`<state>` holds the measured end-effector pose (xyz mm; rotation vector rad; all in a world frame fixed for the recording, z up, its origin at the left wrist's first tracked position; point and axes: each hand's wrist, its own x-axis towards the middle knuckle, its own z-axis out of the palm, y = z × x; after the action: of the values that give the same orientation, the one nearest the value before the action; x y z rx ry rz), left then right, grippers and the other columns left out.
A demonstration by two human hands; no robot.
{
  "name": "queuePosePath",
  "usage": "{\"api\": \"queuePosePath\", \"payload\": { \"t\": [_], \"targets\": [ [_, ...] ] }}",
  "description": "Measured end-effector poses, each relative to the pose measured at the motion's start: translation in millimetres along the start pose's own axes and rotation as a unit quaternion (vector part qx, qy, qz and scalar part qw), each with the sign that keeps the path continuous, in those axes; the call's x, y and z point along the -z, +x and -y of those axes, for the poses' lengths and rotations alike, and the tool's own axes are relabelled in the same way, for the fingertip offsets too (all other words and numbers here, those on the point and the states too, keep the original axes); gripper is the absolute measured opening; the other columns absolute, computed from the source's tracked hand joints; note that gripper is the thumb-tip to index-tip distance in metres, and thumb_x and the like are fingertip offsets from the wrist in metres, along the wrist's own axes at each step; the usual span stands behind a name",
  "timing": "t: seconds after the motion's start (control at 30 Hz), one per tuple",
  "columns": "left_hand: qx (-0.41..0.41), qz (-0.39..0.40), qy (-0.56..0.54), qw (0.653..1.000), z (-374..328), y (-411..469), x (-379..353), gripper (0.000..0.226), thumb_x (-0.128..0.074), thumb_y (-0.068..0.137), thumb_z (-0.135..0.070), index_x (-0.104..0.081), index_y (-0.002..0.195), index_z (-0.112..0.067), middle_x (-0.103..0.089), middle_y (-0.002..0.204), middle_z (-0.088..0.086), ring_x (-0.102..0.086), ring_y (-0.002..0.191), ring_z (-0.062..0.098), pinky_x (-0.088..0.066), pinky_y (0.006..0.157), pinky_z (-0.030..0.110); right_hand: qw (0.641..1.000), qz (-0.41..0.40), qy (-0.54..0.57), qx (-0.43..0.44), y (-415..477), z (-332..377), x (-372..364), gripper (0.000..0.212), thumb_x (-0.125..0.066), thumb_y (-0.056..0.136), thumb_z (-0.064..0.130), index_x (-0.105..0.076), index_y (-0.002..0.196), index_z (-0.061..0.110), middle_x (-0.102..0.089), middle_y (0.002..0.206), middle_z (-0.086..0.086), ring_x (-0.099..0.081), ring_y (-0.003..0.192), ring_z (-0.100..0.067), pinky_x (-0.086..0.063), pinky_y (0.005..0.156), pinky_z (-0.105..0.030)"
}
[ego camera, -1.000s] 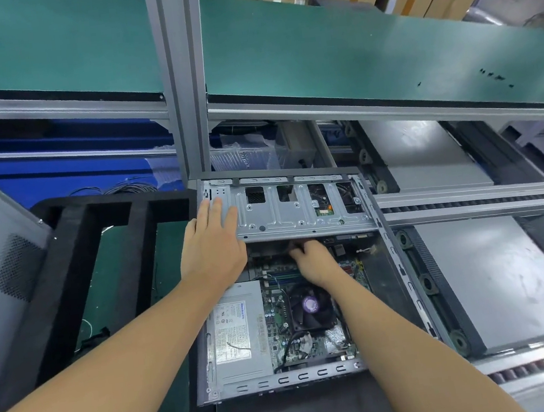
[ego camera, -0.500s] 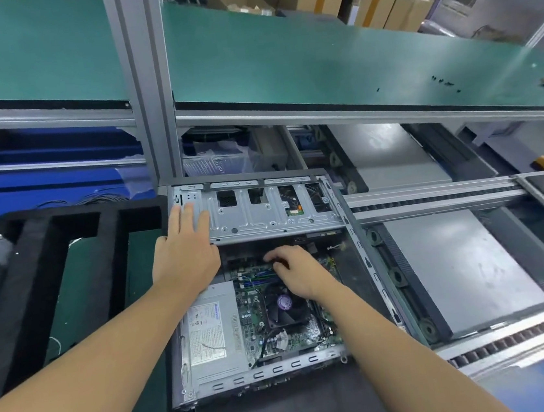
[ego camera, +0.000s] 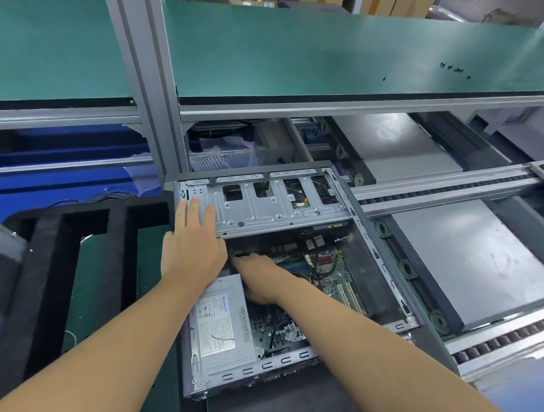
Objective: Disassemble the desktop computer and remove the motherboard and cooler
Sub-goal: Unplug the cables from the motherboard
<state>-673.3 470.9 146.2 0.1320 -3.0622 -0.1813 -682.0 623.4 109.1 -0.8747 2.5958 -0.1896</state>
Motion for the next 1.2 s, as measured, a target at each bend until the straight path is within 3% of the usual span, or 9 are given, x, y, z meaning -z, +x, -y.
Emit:
{"api": "queuePosePath", "payload": {
  "t": [0.1, 0.17, 0.33, 0.63, 0.73, 0.8, 0.9, 1.0, 1.2],
  "targets": [
    [0.001, 0.001, 0.002, 1.000, 0, 0, -1, 0.062, -0.043, 0.092, -0.027, -0.024, 0.151, -0.019, -0.014, 0.161, 0.008, -0.005, 0.151, 0.027, -0.049, 0.094, 0.041, 0.997, 0.050, 0.061, -0.018, 0, 1, -1, 0.037, -0.063, 0.090, 0.011, -0.045, 0.121, 0.000, -0.062, 0.118, -0.024, -0.061, 0.106, -0.040, -0.051, 0.080, -0.042],
    [0.001, -0.001, 0.001, 1.000, 0, 0, -1, 0.061, -0.045, 0.091, -0.026, -0.027, 0.149, -0.018, -0.016, 0.160, 0.008, -0.006, 0.150, 0.027, -0.050, 0.090, 0.040, 0.996, 0.050, 0.070, -0.022, -2, -1, -2, 0.036, -0.063, 0.091, 0.021, -0.048, 0.120, 0.004, -0.064, 0.116, -0.022, -0.061, 0.105, -0.040, -0.049, 0.077, -0.040],
    [0.000, 0.001, -0.003, 1.000, 1, 0, -1, 0.061, -0.046, 0.091, -0.026, -0.026, 0.148, -0.018, -0.015, 0.160, 0.008, -0.006, 0.150, 0.027, -0.050, 0.093, 0.041, 1.000, -0.001, -0.001, 0.002, -4, -7, 1, 0.030, -0.063, 0.091, 0.030, -0.068, 0.119, 0.023, -0.072, 0.109, -0.010, -0.064, 0.105, -0.033, -0.045, 0.092, -0.038],
    [0.001, 0.006, -0.004, 1.000, 0, 0, 1, 0.061, -0.046, 0.090, -0.026, -0.026, 0.148, -0.018, -0.015, 0.160, 0.008, -0.005, 0.150, 0.027, -0.050, 0.093, 0.041, 0.989, -0.040, 0.127, -0.059, -21, -35, 7, 0.014, -0.068, 0.088, 0.025, -0.075, 0.098, 0.019, -0.058, 0.116, -0.005, -0.056, 0.107, -0.025, -0.048, 0.094, -0.036],
    [0.001, 0.006, -0.002, 1.000, 0, 0, 0, 0.062, -0.046, 0.091, -0.026, -0.026, 0.148, -0.018, -0.014, 0.161, 0.009, -0.005, 0.150, 0.027, -0.050, 0.093, 0.041, 0.995, -0.044, 0.084, -0.043, -17, -25, 7, 0.014, -0.064, 0.086, 0.022, -0.070, 0.096, 0.014, -0.053, 0.110, -0.006, -0.058, 0.098, -0.028, -0.050, 0.089, -0.038],
    [-0.001, 0.007, 0.002, 1.000, 0, 0, 1, 0.062, -0.046, 0.091, -0.027, -0.026, 0.148, -0.017, -0.015, 0.161, 0.010, -0.006, 0.150, 0.028, -0.049, 0.095, 0.042, 0.997, -0.063, -0.028, -0.020, -12, -17, 3, 0.023, -0.061, 0.086, 0.026, -0.069, 0.105, 0.015, -0.055, 0.110, -0.007, -0.056, 0.101, -0.029, -0.044, 0.091, -0.039],
    [-0.018, -0.004, 0.052, 0.998, 0, 0, 1, 0.061, -0.040, 0.092, -0.034, -0.028, 0.148, -0.015, -0.019, 0.159, 0.012, -0.013, 0.148, 0.030, -0.032, 0.111, 0.045, 0.984, -0.078, -0.160, -0.007, -5, -8, 0, 0.027, -0.062, 0.085, 0.027, -0.069, 0.107, 0.014, -0.060, 0.110, -0.007, -0.052, 0.106, -0.028, -0.036, 0.090, -0.039],
    [-0.047, -0.028, 0.089, 0.994, -1, 0, 0, 0.060, -0.036, 0.094, -0.038, -0.032, 0.149, -0.015, -0.017, 0.162, 0.012, -0.011, 0.150, 0.030, -0.019, 0.118, 0.046, 0.980, -0.040, -0.195, -0.010, -2, -5, -4, 0.021, -0.061, 0.088, 0.019, -0.068, 0.106, 0.011, -0.063, 0.112, -0.008, -0.055, 0.108, -0.028, -0.037, 0.090, -0.036],
    [-0.040, -0.010, 0.061, 0.997, 1, 0, -2, 0.060, -0.036, 0.095, -0.034, -0.029, 0.152, -0.016, -0.020, 0.163, 0.008, -0.015, 0.150, 0.027, -0.021, 0.119, 0.041, 0.980, 0.011, -0.199, 0.002, -4, -6, -12, 0.028, -0.048, 0.094, 0.009, -0.064, 0.117, 0.004, -0.053, 0.123, -0.016, -0.054, 0.108, -0.034, -0.041, 0.082, -0.039]
  ]
}}
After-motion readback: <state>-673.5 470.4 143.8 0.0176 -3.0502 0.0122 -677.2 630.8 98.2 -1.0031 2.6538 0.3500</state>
